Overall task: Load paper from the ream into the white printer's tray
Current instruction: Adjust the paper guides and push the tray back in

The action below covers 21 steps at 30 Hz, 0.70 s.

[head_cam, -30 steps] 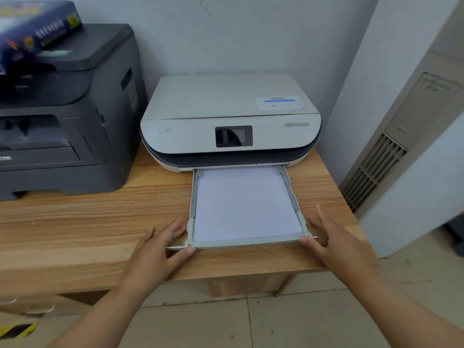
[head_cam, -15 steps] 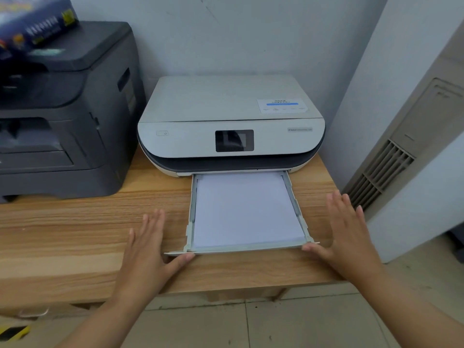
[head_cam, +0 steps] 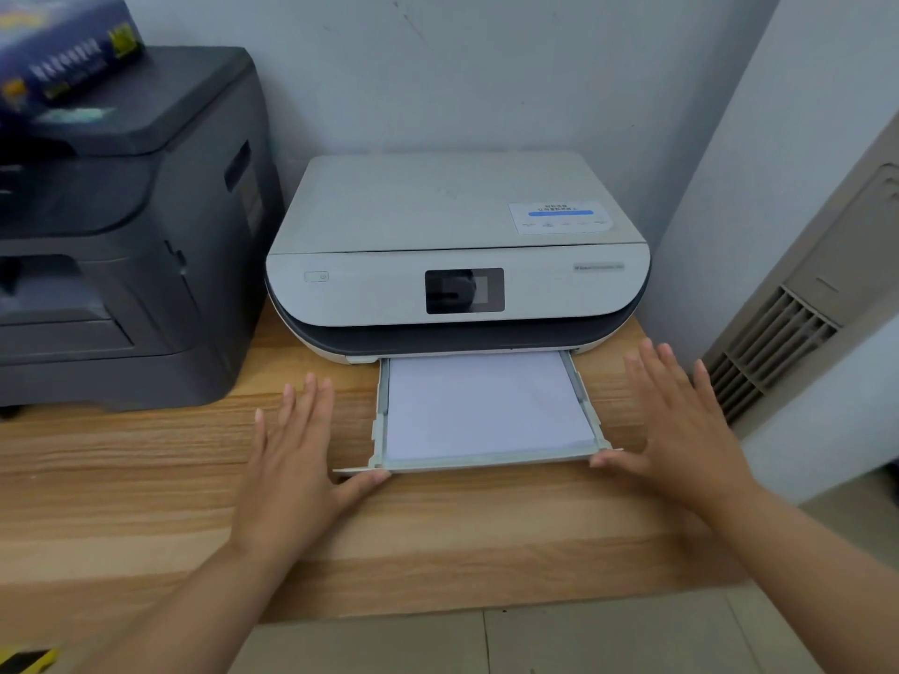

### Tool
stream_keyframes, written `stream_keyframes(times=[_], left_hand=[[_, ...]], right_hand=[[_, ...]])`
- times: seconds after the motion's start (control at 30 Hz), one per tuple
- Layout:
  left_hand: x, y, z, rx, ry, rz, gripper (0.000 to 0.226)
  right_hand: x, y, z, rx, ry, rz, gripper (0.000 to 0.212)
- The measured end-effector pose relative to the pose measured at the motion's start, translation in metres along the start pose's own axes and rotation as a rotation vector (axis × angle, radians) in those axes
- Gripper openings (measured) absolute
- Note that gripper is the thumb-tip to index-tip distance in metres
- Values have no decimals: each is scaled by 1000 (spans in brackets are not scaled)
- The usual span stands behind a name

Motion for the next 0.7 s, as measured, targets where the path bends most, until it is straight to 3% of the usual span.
stream_keyframes(times=[0.37,0.7], left_hand=[[-54,-1,6,-90,42,-32,108],[-97,-4,10,-225,88,-112,111]], right_hand=[[-55,-10,13,131,136,19,118],[-94,-28,25,208,234,160,116]])
Point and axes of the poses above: each hand's wrist, its own x-axis away from the middle knuckle, its own z-axis out of the back of the hand, y = z × x, the point moved 6 cm from there along -x, towards the middle knuckle, and after that the axes turned 8 degrees about -z, right-handed, at the moved point
